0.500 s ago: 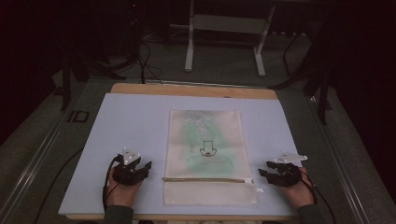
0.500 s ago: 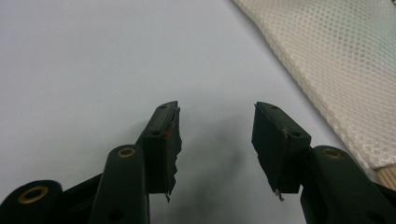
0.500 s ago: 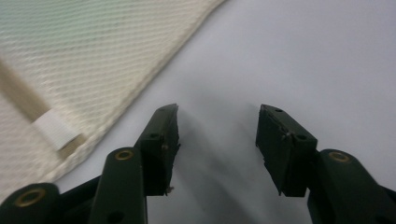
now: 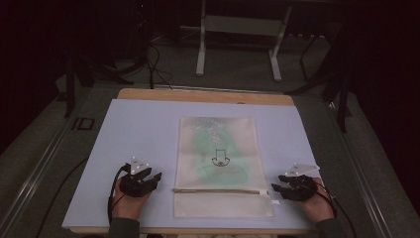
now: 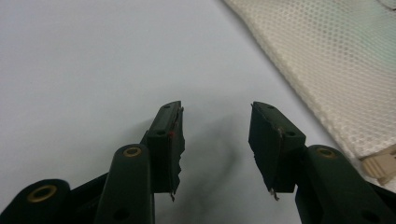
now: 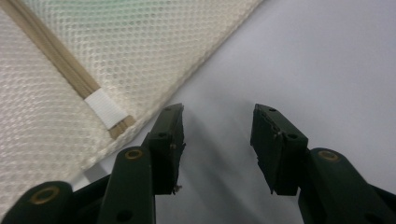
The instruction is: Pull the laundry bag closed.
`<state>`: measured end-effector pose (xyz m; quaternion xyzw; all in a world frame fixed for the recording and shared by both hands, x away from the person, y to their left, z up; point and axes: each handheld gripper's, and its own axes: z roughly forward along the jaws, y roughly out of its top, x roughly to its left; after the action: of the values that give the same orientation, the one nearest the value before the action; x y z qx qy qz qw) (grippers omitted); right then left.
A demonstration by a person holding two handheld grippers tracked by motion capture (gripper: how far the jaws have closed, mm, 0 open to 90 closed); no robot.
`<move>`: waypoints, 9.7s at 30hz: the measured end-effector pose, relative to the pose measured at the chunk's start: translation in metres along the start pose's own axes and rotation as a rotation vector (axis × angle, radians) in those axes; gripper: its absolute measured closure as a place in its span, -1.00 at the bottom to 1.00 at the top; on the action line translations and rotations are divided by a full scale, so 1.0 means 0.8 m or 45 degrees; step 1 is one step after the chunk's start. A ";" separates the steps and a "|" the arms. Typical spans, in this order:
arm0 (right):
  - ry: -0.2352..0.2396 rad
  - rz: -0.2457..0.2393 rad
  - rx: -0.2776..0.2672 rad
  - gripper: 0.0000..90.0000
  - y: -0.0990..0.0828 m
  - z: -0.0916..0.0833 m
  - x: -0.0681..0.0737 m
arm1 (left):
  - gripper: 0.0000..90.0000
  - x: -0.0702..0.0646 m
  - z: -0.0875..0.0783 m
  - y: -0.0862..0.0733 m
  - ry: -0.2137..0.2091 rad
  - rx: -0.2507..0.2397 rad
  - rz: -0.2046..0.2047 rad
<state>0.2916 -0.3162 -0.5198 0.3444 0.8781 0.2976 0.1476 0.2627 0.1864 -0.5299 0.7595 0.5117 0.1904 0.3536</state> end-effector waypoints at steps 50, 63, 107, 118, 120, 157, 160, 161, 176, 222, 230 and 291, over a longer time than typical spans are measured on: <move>0.152 -0.257 0.086 0.20 0.049 0.001 0.045 | 0.19 -0.011 0.005 -0.001 -0.050 0.016 0.054; 0.181 -0.314 0.095 0.18 0.062 0.008 0.057 | 0.19 -0.012 0.005 -0.001 -0.049 0.017 0.060; 0.290 -0.466 0.067 0.16 0.110 0.028 0.104 | 0.19 -0.014 0.005 -0.001 -0.054 0.023 0.071; 0.311 -0.486 0.066 0.16 0.117 0.032 0.113 | 0.18 -0.015 0.006 -0.001 -0.054 0.025 0.070; 0.312 -0.492 0.069 0.16 0.118 0.033 0.114 | 0.18 -0.015 0.006 -0.001 -0.055 0.025 0.070; 0.381 -0.587 0.073 0.18 0.149 0.051 0.147 | 0.17 -0.015 0.006 -0.001 -0.059 0.024 0.075; 0.386 -0.595 0.077 0.18 0.151 0.053 0.150 | 0.17 -0.015 0.006 -0.001 -0.059 0.023 0.075; 0.389 -0.594 0.079 0.18 0.151 0.054 0.151 | 0.17 -0.015 0.006 -0.001 -0.059 0.023 0.075; 0.413 -0.621 0.084 0.19 0.164 0.064 0.160 | 0.17 -0.015 0.007 -0.001 -0.065 0.029 0.078; 0.495 -0.719 0.085 0.27 0.200 0.086 0.192 | 0.16 -0.013 0.005 0.000 -0.062 0.017 0.069; 0.516 -0.727 0.071 0.37 0.206 0.093 0.199 | 0.16 -0.012 0.004 0.000 -0.061 0.012 0.062; 0.596 -0.713 0.072 0.79 0.251 0.158 0.263 | 0.15 -0.004 -0.001 0.000 -0.048 -0.009 0.037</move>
<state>0.3028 0.0007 -0.5041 0.0169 0.9562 0.2921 0.0087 0.2607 0.1837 -0.5287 0.7691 0.4932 0.1830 0.3629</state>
